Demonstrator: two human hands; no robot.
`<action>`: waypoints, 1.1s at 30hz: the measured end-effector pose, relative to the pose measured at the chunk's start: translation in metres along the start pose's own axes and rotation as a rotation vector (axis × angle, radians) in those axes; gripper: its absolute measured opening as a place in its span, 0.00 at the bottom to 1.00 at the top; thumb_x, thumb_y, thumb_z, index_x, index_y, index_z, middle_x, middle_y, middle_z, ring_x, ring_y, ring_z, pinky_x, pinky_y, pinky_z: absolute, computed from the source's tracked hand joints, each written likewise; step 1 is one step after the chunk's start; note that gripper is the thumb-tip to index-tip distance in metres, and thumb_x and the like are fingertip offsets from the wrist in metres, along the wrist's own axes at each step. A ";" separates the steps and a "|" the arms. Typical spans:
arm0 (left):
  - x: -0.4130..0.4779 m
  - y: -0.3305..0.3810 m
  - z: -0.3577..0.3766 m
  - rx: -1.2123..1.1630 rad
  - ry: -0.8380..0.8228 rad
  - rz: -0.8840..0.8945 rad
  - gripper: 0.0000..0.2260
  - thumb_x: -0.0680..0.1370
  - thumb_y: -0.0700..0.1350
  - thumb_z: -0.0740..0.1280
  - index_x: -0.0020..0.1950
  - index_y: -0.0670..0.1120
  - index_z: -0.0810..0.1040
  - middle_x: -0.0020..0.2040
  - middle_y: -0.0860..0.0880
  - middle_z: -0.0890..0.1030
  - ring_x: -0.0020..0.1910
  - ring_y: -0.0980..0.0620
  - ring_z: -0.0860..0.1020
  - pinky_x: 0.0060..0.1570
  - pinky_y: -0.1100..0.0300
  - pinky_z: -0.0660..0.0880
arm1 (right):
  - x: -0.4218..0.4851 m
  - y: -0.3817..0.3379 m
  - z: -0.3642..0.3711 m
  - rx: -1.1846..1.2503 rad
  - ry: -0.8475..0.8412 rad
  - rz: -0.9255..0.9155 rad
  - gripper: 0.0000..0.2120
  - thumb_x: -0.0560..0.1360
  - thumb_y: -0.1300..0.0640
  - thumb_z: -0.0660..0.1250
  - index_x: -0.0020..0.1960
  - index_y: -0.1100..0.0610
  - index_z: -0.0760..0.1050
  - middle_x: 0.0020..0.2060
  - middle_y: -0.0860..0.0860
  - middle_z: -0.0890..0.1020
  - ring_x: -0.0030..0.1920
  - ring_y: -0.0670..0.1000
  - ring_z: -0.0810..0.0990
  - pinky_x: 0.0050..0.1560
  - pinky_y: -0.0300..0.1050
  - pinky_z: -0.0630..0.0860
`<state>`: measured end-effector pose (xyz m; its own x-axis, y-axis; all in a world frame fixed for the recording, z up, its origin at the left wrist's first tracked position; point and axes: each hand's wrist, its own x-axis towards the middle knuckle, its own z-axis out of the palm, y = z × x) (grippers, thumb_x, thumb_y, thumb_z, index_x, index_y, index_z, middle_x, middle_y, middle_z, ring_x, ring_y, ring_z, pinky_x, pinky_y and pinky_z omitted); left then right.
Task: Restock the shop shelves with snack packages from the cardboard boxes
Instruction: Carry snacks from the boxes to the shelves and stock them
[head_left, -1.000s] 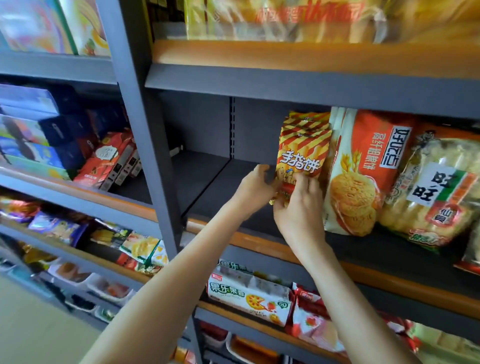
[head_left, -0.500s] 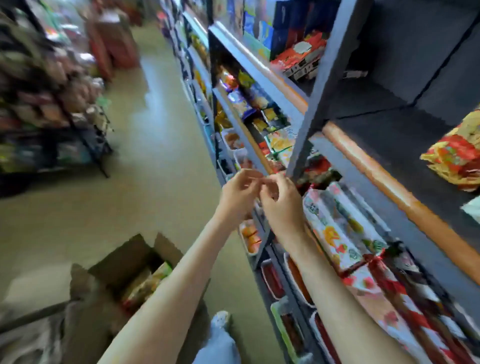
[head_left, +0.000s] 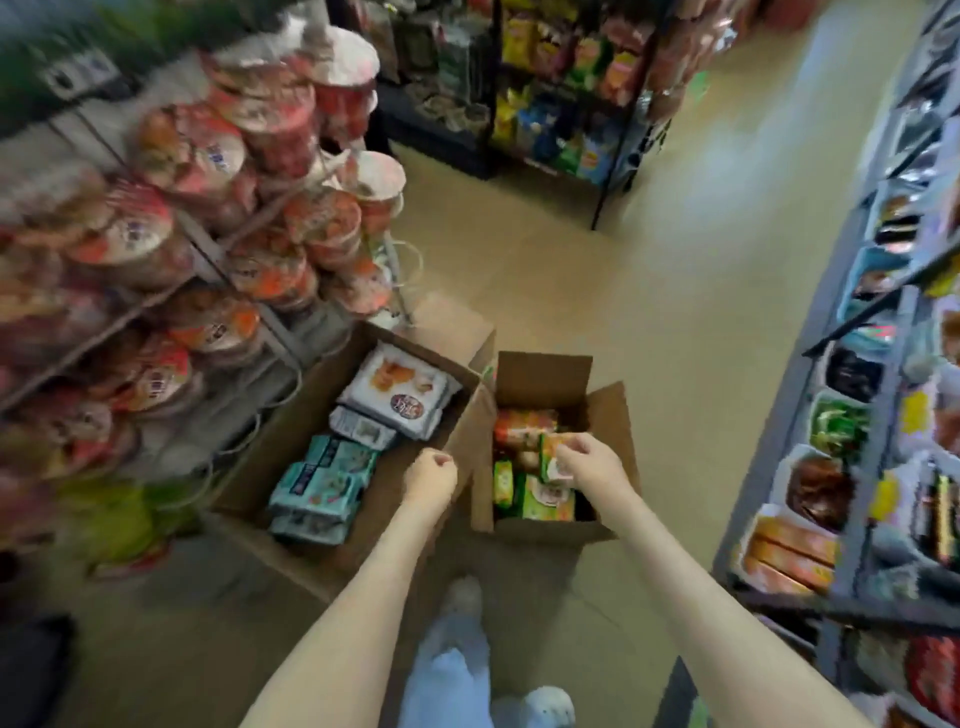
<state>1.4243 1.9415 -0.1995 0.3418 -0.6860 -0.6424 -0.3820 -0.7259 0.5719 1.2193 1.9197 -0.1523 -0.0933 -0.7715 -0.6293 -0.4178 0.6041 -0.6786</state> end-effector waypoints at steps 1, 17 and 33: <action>0.011 -0.017 -0.014 0.010 0.027 -0.066 0.09 0.78 0.43 0.60 0.55 0.45 0.77 0.56 0.41 0.81 0.57 0.41 0.78 0.58 0.50 0.75 | 0.011 -0.005 0.018 -0.021 -0.023 0.017 0.05 0.78 0.54 0.64 0.51 0.53 0.75 0.48 0.51 0.79 0.51 0.54 0.79 0.51 0.48 0.76; 0.212 -0.196 -0.073 -0.284 0.328 -0.723 0.35 0.67 0.47 0.76 0.69 0.43 0.64 0.63 0.40 0.75 0.58 0.39 0.76 0.55 0.47 0.78 | 0.146 -0.001 0.248 -0.416 -0.280 0.000 0.17 0.77 0.57 0.63 0.65 0.59 0.70 0.60 0.55 0.76 0.61 0.54 0.74 0.59 0.42 0.69; 0.233 -0.215 -0.052 -0.843 0.494 -0.604 0.26 0.67 0.43 0.79 0.62 0.45 0.74 0.58 0.46 0.81 0.54 0.46 0.80 0.52 0.52 0.78 | 0.176 -0.003 0.361 -0.307 -0.607 -0.019 0.30 0.75 0.54 0.68 0.74 0.54 0.61 0.66 0.49 0.68 0.67 0.48 0.68 0.60 0.37 0.68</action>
<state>1.6310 1.9351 -0.4452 0.6444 -0.0239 -0.7644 0.5916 -0.6178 0.5180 1.5299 1.8543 -0.3977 0.4025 -0.4789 -0.7802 -0.6602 0.4386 -0.6098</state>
